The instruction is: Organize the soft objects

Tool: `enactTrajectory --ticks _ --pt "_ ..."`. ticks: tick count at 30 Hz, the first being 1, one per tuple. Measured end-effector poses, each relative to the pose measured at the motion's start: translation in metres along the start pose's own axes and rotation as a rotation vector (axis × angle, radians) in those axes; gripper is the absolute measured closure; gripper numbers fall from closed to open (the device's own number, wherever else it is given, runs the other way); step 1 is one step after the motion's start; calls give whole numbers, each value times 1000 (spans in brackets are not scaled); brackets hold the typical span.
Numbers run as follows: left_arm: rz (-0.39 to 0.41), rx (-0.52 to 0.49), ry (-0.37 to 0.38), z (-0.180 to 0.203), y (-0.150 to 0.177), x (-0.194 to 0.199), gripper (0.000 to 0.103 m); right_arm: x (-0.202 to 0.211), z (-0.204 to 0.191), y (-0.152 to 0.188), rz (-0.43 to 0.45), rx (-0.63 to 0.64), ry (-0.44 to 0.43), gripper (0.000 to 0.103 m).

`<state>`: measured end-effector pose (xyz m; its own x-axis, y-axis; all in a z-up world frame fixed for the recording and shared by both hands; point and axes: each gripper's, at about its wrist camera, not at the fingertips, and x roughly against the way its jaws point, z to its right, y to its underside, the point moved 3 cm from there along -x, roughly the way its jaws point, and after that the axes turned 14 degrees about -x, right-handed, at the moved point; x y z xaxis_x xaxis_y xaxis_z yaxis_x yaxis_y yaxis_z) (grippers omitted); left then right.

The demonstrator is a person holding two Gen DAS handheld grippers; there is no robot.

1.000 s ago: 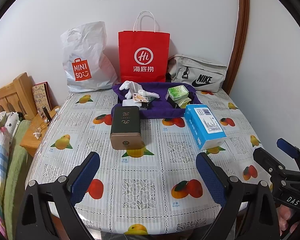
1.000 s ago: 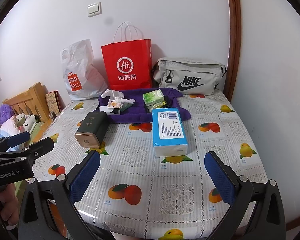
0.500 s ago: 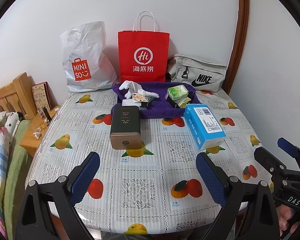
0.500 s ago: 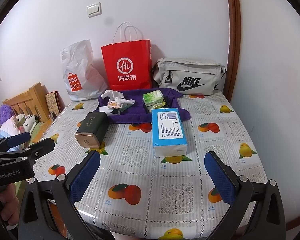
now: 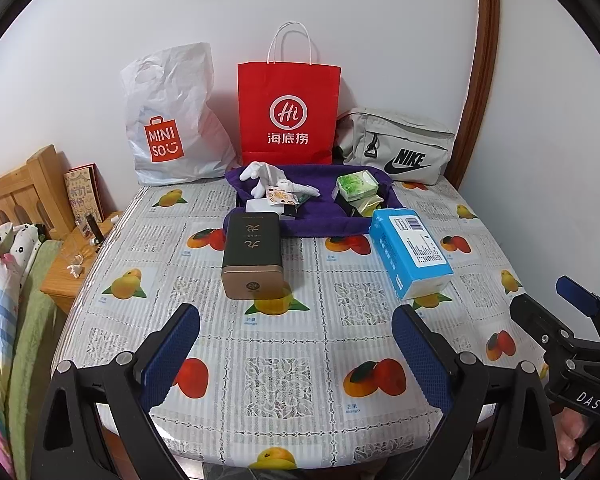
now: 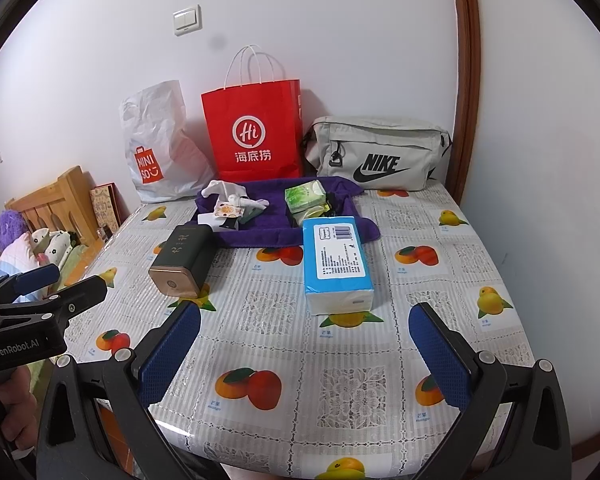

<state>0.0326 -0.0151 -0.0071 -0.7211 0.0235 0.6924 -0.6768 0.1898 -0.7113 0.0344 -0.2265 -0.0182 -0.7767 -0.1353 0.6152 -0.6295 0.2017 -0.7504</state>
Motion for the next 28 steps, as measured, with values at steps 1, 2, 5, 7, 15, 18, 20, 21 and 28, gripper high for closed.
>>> enactTrajectory --ticks 1,2,5,7,15,18,20,21,28 --pt "0 0 0 0 0 0 6 0 0 0 0 0 -1 1" --pt "-1 0 -2 0 0 0 6 0 0 0 0 0 -3 1" --pt "-2 -1 -1 -1 0 0 6 -1 -1 -1 0 1 -3 1" --pt "-1 -1 -1 -1 0 0 6 -1 0 -1 1 1 -4 1" --pt "-2 -2 -1 -1 0 -1 6 -1 -1 -1 1 -1 -5 1" --pt "-2 -1 0 -1 1 -1 6 -1 -1 0 2 0 -4 1" --pt "-2 -1 -1 -1 0 -1 6 -2 -1 -1 1 0 -6 1" --pt "-3 -1 -1 -1 0 -1 6 -1 0 0 -1 0 -5 1" --pt "-4 -9 1 -3 2 -5 6 -2 0 0 -1 1 -3 1"
